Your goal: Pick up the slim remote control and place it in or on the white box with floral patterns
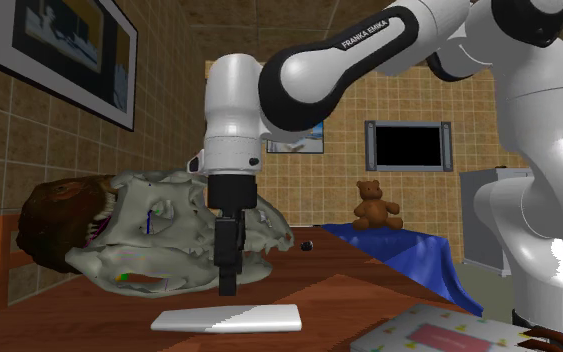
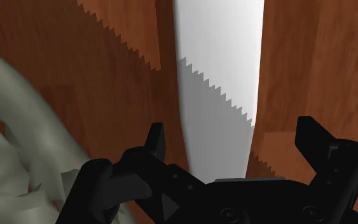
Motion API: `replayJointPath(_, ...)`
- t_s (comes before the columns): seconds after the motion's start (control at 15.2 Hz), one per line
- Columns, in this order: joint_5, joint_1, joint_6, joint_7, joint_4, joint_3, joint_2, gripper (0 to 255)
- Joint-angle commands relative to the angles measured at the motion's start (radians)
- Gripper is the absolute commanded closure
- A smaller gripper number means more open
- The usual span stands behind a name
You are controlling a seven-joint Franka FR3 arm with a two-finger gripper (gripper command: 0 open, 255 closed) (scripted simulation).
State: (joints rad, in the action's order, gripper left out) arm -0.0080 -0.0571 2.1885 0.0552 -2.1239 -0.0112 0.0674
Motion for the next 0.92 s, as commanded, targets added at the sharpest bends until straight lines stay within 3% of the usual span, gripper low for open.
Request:
replayJointPath(0.0,0.001,-0.003,0.027,0.001,0.014,-0.003,0.047,0)
replayJointPath(0.46,0.001,-0.003,0.109,0.001,-0.019,-0.003,0.095,0)
replayJointPath(0.86,0.001,-0.003,0.109,0.001,-0.019,-0.003,0.095,0)
